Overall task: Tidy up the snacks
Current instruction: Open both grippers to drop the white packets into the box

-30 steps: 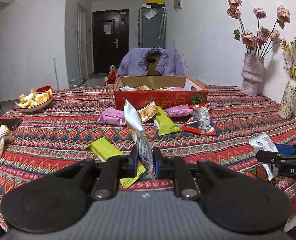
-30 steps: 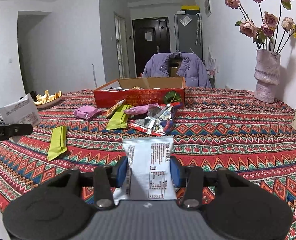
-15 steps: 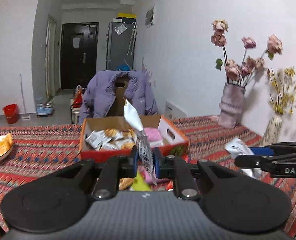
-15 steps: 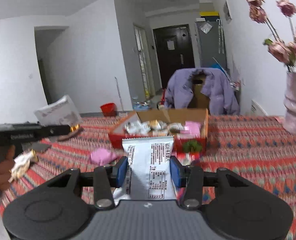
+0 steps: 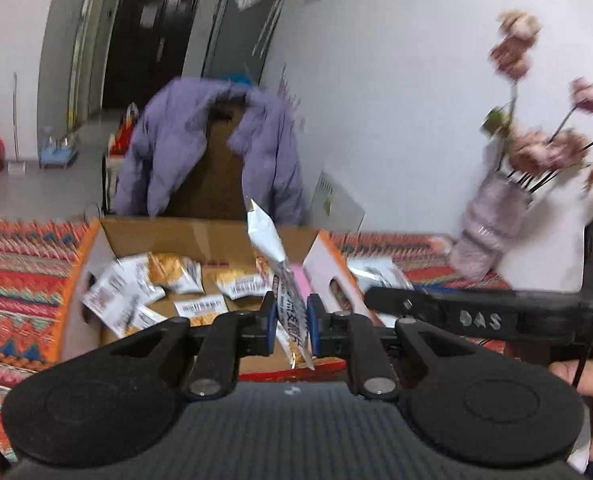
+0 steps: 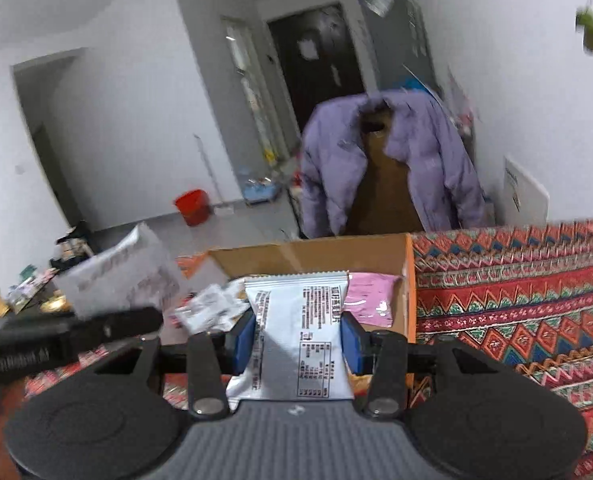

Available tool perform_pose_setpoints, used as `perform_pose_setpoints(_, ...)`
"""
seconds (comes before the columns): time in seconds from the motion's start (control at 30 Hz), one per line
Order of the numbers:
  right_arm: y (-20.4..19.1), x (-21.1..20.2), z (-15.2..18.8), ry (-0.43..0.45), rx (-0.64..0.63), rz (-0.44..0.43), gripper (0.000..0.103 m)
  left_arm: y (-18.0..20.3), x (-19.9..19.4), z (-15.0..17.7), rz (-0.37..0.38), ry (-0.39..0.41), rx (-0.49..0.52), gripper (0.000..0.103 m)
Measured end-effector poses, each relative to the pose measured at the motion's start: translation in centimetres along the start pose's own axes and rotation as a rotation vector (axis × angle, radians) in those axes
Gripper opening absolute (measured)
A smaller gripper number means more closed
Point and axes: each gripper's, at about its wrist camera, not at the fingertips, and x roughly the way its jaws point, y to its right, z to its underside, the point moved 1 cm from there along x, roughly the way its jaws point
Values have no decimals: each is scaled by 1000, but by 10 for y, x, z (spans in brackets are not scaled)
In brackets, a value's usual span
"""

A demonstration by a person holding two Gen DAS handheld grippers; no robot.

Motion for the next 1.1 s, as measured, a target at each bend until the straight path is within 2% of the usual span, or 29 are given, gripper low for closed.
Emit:
perform_pose_setpoints(0.1,11,35,0,-34,17,25,44,-12,42,7,-1,-63,-59,16)
perform_pose_setpoints(0.2,17,60,6,-44,16,56,47,-20,68,19,66,-111,-118,18)
perform_pose_setpoints(0.23,19,66,7,-45,15,66,47,-22,74,21,73,-114,-127,22)
perform_pose_setpoints(0.27,21,70,8,-49,14,75,51,-24,79,24,70,-118,-132,38)
perform_pose_setpoints(0.3,22,74,8,-52,13,83,59,-25,83,27,68,-124,-133,49)
perform_pose_setpoints(0.4,26,76,7,-39,15,91,69,-26,84,29,87,-128,-114,54)
perform_pose_setpoints(0.47,26,73,5,-37,11,88,69,-27,78,29,75,-119,-95,59)
perform_pose_setpoints(0.57,22,66,4,-40,-10,88,73,-29,66,25,36,-99,-64,62)
perform_pose_setpoints(0.7,14,49,-2,-44,-42,104,75,-43,41,17,-71,-80,-40,67)
perform_pose_setpoints(0.87,-1,19,-5,-69,-107,114,88,-59,2,10,-193,-66,-11,71)
perform_pose_setpoints(0.93,-7,8,-3,-82,-130,125,88,-62,-16,11,-236,-44,13,79)
perform_pose_setpoints(1.0,-15,-4,2,-77,-150,151,89,-63,-33,13,-287,-9,34,94)
perform_pose_setpoints(1.1,-26,-20,11,-61,-177,172,98,-63,-55,18,-323,29,58,100)
